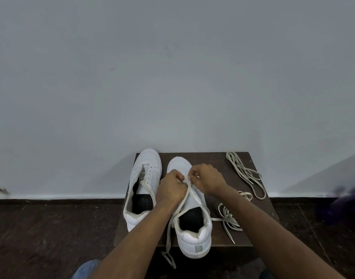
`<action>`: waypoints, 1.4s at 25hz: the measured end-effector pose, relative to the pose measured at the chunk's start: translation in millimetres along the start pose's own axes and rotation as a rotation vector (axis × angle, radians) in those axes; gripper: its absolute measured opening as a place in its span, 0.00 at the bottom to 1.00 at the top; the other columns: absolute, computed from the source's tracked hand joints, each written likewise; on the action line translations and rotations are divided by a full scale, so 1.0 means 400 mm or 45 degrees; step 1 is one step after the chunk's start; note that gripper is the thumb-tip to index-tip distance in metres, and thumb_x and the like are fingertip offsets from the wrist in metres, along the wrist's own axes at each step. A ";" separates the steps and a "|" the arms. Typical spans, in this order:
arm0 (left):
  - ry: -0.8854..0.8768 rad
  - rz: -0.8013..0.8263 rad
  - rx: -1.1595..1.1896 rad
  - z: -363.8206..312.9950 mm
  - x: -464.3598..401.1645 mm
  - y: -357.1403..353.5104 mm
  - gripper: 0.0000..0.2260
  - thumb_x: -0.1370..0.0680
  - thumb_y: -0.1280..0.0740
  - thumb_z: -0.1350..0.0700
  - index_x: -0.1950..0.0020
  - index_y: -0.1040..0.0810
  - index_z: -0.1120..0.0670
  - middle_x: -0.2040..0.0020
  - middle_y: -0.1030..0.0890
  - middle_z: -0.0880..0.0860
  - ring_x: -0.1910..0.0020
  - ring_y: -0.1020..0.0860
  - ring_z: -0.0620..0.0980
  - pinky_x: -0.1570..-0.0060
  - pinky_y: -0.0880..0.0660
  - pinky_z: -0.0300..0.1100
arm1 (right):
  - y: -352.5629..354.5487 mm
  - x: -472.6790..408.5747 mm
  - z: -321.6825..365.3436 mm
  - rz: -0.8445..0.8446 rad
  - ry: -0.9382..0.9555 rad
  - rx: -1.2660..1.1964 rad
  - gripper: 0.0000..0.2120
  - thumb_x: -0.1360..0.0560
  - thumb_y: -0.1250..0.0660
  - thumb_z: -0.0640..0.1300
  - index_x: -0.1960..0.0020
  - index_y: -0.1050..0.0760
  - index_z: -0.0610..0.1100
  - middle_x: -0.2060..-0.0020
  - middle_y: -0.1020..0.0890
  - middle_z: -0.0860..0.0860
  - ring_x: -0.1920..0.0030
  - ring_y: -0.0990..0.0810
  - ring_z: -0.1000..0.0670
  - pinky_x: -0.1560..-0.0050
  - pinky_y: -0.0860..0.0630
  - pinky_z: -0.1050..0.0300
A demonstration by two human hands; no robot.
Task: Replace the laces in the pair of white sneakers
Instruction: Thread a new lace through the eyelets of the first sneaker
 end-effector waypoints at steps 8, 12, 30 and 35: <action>-0.082 -0.074 -0.335 -0.038 0.001 0.018 0.07 0.23 0.34 0.49 0.48 0.19 0.47 0.50 0.17 0.48 0.50 0.19 0.52 0.59 0.28 0.41 | -0.040 -0.005 -0.045 0.024 -0.226 -0.272 0.12 0.25 0.39 0.41 0.64 0.27 0.54 0.63 0.21 0.59 0.57 0.21 0.53 0.51 0.22 0.51; -0.029 -0.098 -0.206 -0.013 0.005 0.016 0.03 0.23 0.34 0.50 0.52 0.22 0.46 0.55 0.18 0.46 0.54 0.20 0.51 0.59 0.27 0.42 | -0.037 -0.006 -0.043 0.002 -0.255 -0.212 0.08 0.25 0.40 0.44 0.59 0.25 0.52 0.55 0.18 0.55 0.53 0.20 0.50 0.53 0.24 0.54; 0.000 0.291 0.150 -0.058 -0.025 0.054 0.09 0.22 0.41 0.57 0.58 0.24 0.59 0.57 0.17 0.61 0.60 0.16 0.59 0.57 0.18 0.52 | -0.030 -0.003 0.050 0.087 0.159 -0.415 0.13 0.24 0.41 0.42 0.44 0.21 0.50 0.50 0.17 0.55 0.47 0.21 0.52 0.40 0.26 0.48; -0.234 -0.133 0.954 -0.180 -0.010 0.336 0.09 0.23 0.44 0.64 0.61 0.27 0.58 0.64 0.20 0.56 0.57 0.16 0.56 0.54 0.21 0.53 | -0.039 -0.012 0.034 0.194 0.026 -0.348 0.20 0.26 0.36 0.47 0.34 0.26 0.49 0.45 0.17 0.57 0.38 0.23 0.53 0.35 0.29 0.46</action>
Point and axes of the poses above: each hand's wrist, its own x-axis away from the middle knuckle, its own y-axis out of the back of the hand, z = x × y, the point moved 10 cm from there along -x, towards the middle knuckle
